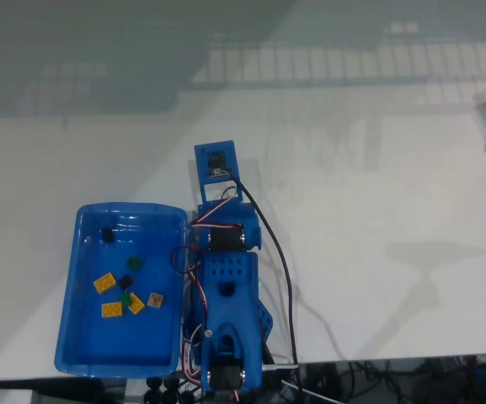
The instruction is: Pick up all the lego then put into the bin
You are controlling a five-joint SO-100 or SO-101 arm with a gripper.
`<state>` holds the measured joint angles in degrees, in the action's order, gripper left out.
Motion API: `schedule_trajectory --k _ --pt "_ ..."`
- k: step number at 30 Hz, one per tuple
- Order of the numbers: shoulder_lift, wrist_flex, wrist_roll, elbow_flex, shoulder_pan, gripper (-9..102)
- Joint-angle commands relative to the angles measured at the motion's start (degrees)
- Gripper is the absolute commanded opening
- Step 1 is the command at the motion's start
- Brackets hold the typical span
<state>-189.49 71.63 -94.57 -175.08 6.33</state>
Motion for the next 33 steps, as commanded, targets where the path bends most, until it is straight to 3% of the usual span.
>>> schedule_trajectory --k 1,33 --pt "-0.97 0.97 -0.53 -2.46 0.70 0" --pt "-0.09 7.12 -1.49 -2.55 2.46 0"
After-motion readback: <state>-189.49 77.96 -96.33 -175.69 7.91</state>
